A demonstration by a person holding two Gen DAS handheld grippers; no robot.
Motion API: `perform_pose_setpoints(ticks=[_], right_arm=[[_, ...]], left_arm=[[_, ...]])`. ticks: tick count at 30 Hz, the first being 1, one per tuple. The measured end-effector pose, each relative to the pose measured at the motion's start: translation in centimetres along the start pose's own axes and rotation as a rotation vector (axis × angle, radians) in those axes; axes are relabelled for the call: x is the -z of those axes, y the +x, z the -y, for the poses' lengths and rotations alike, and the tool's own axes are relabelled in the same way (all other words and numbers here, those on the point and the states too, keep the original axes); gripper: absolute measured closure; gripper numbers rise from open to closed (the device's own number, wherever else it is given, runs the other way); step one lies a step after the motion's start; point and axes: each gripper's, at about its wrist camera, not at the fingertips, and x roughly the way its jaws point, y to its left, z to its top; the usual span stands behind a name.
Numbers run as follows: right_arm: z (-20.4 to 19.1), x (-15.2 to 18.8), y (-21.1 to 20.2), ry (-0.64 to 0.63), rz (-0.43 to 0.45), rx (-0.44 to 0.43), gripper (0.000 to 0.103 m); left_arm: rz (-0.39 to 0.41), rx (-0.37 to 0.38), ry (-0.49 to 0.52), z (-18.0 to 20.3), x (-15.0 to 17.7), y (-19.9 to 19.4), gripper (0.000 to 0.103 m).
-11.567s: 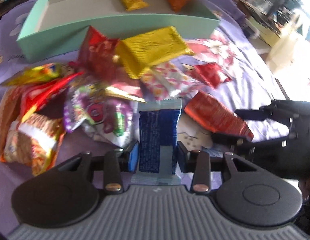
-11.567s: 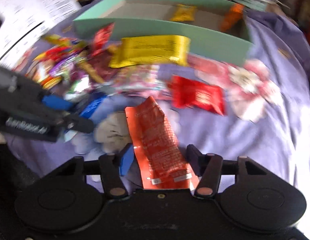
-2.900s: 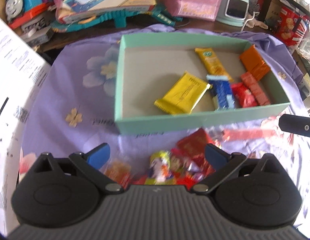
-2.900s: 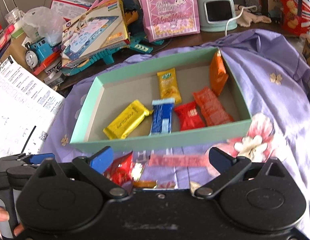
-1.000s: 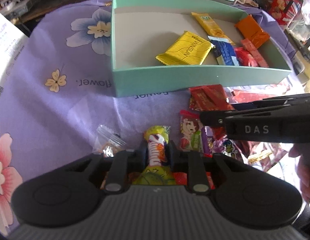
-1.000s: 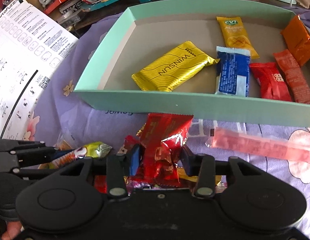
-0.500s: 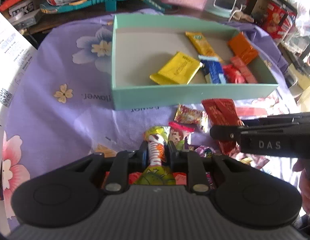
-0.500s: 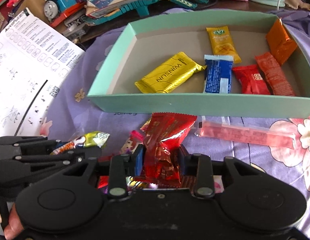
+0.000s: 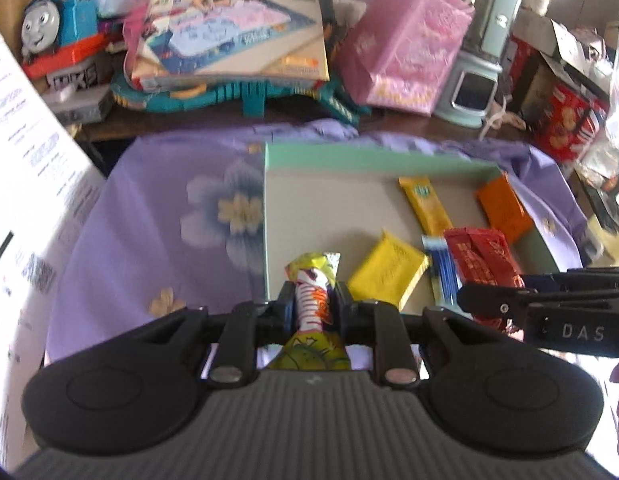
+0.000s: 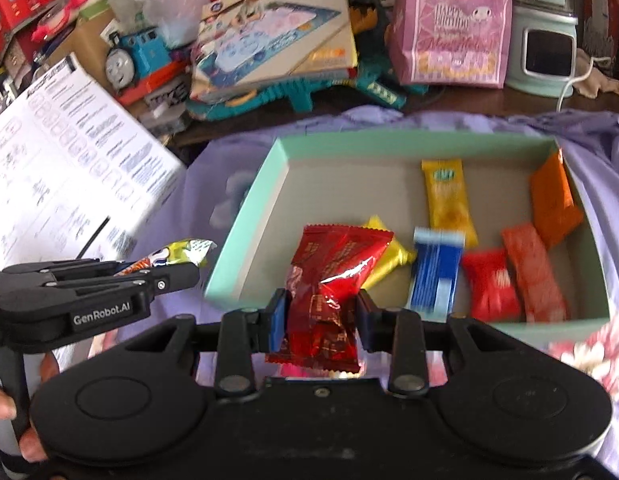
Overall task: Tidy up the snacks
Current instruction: 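Carry both snacks into the green box and open both grippers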
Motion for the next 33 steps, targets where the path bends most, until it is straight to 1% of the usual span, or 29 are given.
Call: perform_pose_setpoints(ticks=[3,9,14,17,19,20,21,22,23,24,25,26,27,29,33], right_arm=[[0.5,-2.3,1.8,0.003,0.006,0.014,0.069],[1.9,-6.2,6.2,0.029,-0.003,0.011,0.069],[2.8,-8.6,10.0,0.041,-0.022,-0.007,0.069],[3.3,-9.4,11.5,0.058,-0.028,-0.013,0.068],[3.5,-9.6,12.1,0.067,-0.029,-0.018,0.065],[3.7,-9.9,12.3,0.077,-0.027,-0.021,0.06],[3.9,-10.1,12.4,0.085,-0.024,-0.022,0.053],[4.0,-10.2,12.4,0.09,-0.021,-0.022,0.047],[4.1,-10.2,12.3,0.093,-0.011,-0.009,0.041],[4.2,-10.2,12.1,0.094,-0.004,-0.001,0.031],[4.4,-10.1,11.9,0.098,0.003,0.002,0.024],[4.6,-9.9,11.6,0.107,0.014,0.005,0.011],[4.8,-9.9,11.5,0.115,0.02,0.008,0.003],[4.9,-9.6,11.2,0.133,0.024,0.009,0.002],[4.7,-9.0,10.3,0.143,0.018,0.005,0.0]], left_arm=[[0.008,-0.008,-0.001,0.2,-2.2,2.1,0.084],[-0.007,-0.034,-0.007,0.1,-5.6,7.3,0.084],[-0.023,-0.049,0.001,-0.1,-7.6,10.8,0.084],[-0.033,-0.059,0.012,-0.1,-8.4,12.6,0.084],[-0.034,-0.07,0.019,-0.2,-8.8,13.5,0.083],[-0.031,-0.078,0.021,-0.2,-9.0,13.8,0.082],[-0.026,-0.091,0.021,-0.2,-9.1,14.1,0.074],[-0.025,-0.103,0.019,-0.3,-9.2,14.2,0.063],[-0.025,-0.122,0.014,-0.4,-9.3,14.2,0.042],[-0.017,-0.152,0.005,-0.6,-9.2,14.2,0.026],[-0.011,-0.164,-0.001,-0.9,-9.2,14.1,0.019],[-0.012,-0.166,-0.008,-1.2,-9.2,14.1,0.009],[-0.02,-0.16,-0.017,-1.5,-9.1,14.0,0.005],[-0.031,-0.154,-0.025,-1.8,-8.9,13.7,0.005],[-0.048,-0.159,-0.023,-1.8,-8.2,12.9,0.001]])
